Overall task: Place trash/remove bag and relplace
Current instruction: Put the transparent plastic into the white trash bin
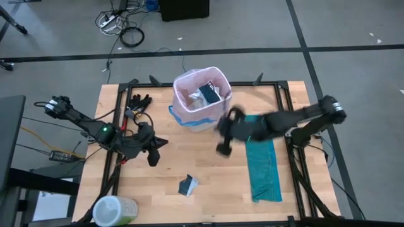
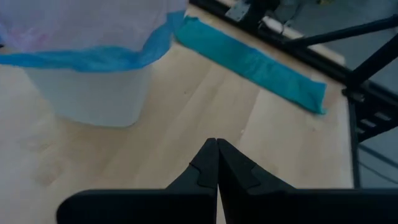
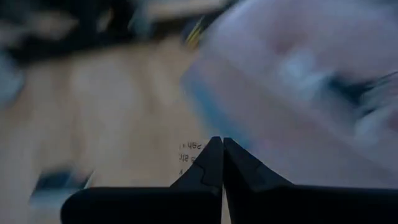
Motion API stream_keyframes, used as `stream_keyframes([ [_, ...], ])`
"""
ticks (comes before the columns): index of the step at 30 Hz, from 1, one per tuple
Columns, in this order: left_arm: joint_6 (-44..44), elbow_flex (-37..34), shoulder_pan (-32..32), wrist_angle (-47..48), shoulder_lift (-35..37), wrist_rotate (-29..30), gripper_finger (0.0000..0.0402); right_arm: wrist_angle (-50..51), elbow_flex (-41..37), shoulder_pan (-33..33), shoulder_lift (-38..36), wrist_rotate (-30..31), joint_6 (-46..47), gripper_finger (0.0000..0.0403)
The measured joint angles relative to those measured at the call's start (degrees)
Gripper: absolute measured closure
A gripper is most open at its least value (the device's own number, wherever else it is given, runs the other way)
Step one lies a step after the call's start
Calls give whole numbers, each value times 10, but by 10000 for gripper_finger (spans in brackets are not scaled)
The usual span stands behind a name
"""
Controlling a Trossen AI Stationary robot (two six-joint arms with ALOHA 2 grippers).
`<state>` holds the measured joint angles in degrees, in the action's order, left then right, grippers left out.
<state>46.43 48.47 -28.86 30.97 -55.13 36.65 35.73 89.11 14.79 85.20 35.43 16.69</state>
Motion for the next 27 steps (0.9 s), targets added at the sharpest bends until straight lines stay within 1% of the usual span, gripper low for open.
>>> stream_keyframes([
  [4,-48,0,0,-54,1,5,394,-66,0,-71,-42,7,-70,403],
  [8,-90,0,1,-112,1,10,394,-101,0,-136,-60,-12,-110,403],
  [11,-103,0,9,-154,1,12,394,-93,0,-182,-55,-54,-119,403],
  [15,-103,0,31,-200,1,25,394,-89,0,-232,-34,-130,-142,403],
  [22,-112,0,87,-273,1,55,394,-99,0,-292,9,-216,-212,400],
  [24,-122,0,105,-282,1,55,394,-99,0,-301,17,-244,-228,388],
  [27,-128,0,126,-290,1,55,394,-103,0,-309,19,-267,-241,354],
])
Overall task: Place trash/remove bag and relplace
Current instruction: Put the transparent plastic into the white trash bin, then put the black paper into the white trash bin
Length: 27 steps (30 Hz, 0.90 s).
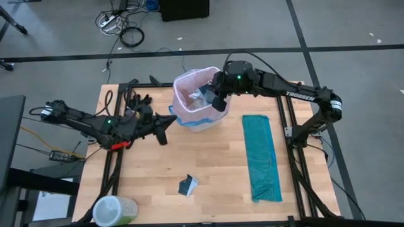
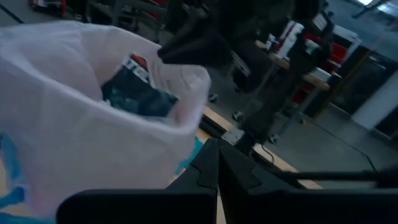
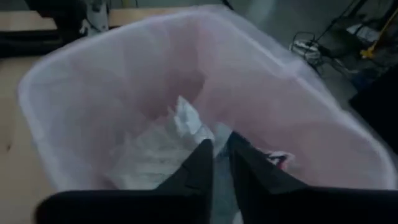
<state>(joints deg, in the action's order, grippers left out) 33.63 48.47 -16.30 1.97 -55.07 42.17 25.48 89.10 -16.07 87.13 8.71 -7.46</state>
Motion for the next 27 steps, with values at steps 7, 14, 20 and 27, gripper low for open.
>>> stream_keyframes([
  [7,-3,0,25,-4,0,-1,394,-29,0,3,-29,-32,-12,244],
  [14,-4,0,36,13,0,-1,394,86,0,69,-48,-219,37,212],
  [20,-4,0,36,46,0,-30,394,62,-90,163,-30,-155,121,212],
  [27,-4,0,34,69,0,-167,394,-209,-208,274,59,-62,302,210],
])
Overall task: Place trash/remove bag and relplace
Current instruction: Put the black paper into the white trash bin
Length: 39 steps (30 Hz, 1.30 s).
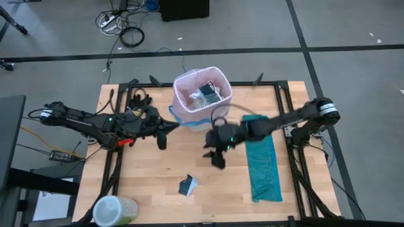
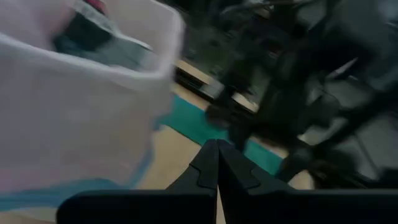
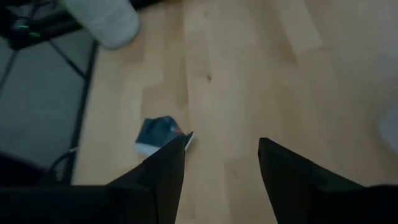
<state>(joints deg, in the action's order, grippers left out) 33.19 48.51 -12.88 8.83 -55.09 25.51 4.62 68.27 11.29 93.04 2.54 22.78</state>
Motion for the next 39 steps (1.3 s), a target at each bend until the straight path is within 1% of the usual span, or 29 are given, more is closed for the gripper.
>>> stream_keyframes([
  [2,0,0,0,-1,0,-20,394,-31,-1,19,42,33,28,210],
  [3,0,0,0,-3,0,-30,394,-49,2,25,65,38,39,210],
  [7,-6,0,0,4,0,-38,394,-111,2,42,139,33,103,210],
  [10,-16,0,0,8,0,-40,394,-137,2,52,172,21,144,210],
  [14,-15,0,0,12,0,-40,394,-137,3,65,186,22,162,210],
  [19,-16,0,0,15,0,-40,394,-156,3,80,200,58,162,210],
  [25,-16,0,0,26,0,-37,394,-172,4,93,236,73,168,210],
  [30,-17,0,0,36,0,-36,394,-185,20,104,268,93,167,210],
  [34,-18,0,0,37,0,-33,394,-191,50,112,302,112,166,210],
  [36,-18,0,0,45,0,-32,394,-183,69,118,322,119,157,217],
  [37,-18,0,0,46,0,-32,394,-170,82,120,334,125,156,227],
  [39,-19,0,0,61,0,-32,394,-139,105,123,354,127,158,266],
])
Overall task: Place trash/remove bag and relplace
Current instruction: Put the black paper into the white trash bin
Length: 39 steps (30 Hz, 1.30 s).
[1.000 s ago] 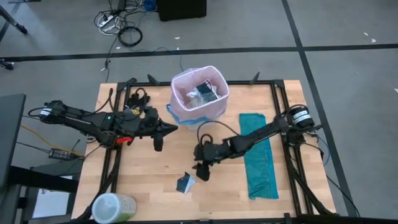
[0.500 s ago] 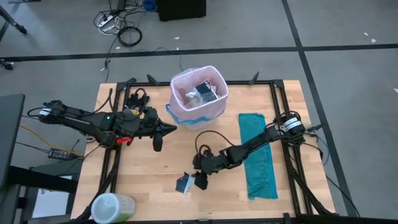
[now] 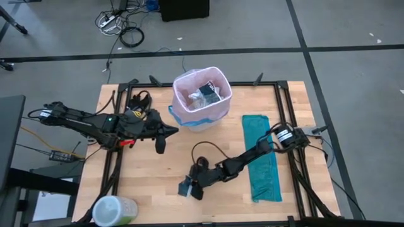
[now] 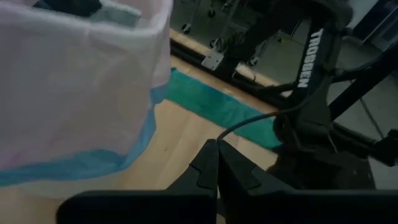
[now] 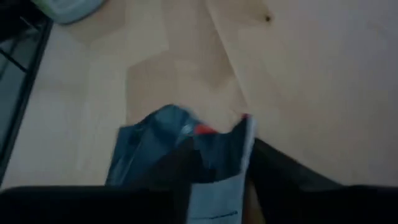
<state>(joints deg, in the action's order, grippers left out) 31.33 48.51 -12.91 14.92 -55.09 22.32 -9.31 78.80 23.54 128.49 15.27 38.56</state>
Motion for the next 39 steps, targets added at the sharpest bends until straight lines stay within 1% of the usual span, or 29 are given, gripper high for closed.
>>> stream_keyframes([
  [1,0,0,0,2,0,0,394,15,13,2,9,2,2,294],
  [3,1,0,0,12,0,-1,394,40,31,4,15,0,6,362],
  [4,2,0,0,13,0,-3,394,50,34,4,15,0,6,381],
  [7,3,0,0,12,0,-6,394,68,36,4,7,11,17,397],
  [10,3,0,-1,12,0,-6,394,76,35,-1,-26,15,-6,401],
  [13,3,0,-1,12,0,-7,394,100,32,-9,-82,19,-30,402],
  [15,3,0,-1,13,0,-8,394,116,33,-15,-137,23,-37,403],
  [18,3,0,-1,12,0,-8,394,112,35,-21,-229,41,-63,403],
  [21,3,0,-1,13,0,-8,394,111,35,-21,-322,108,-128,403],
  [24,3,0,-1,13,0,-8,394,109,35,-25,-403,206,-218,403],
  [26,3,0,-1,12,0,-8,394,111,36,-36,-443,258,-280,403],
  [28,3,0,-1,13,0,-8,394,129,36,-56,-469,287,-329,403],
  [30,2,0,-1,13,0,-8,394,150,36,-89,-484,294,-351,403],
  [33,2,0,-1,12,0,-8,394,169,35,-151,-492,291,-357,403],
  [35,2,0,-1,12,0,-8,394,174,35,-193,-489,255,-358,403],
  [37,2,0,-1,10,0,-8,394,174,35,-235,-483,203,-358,403],
  [39,2,0,-1,8,0,-8,394,174,35,-269,-476,179,-357,403],
])
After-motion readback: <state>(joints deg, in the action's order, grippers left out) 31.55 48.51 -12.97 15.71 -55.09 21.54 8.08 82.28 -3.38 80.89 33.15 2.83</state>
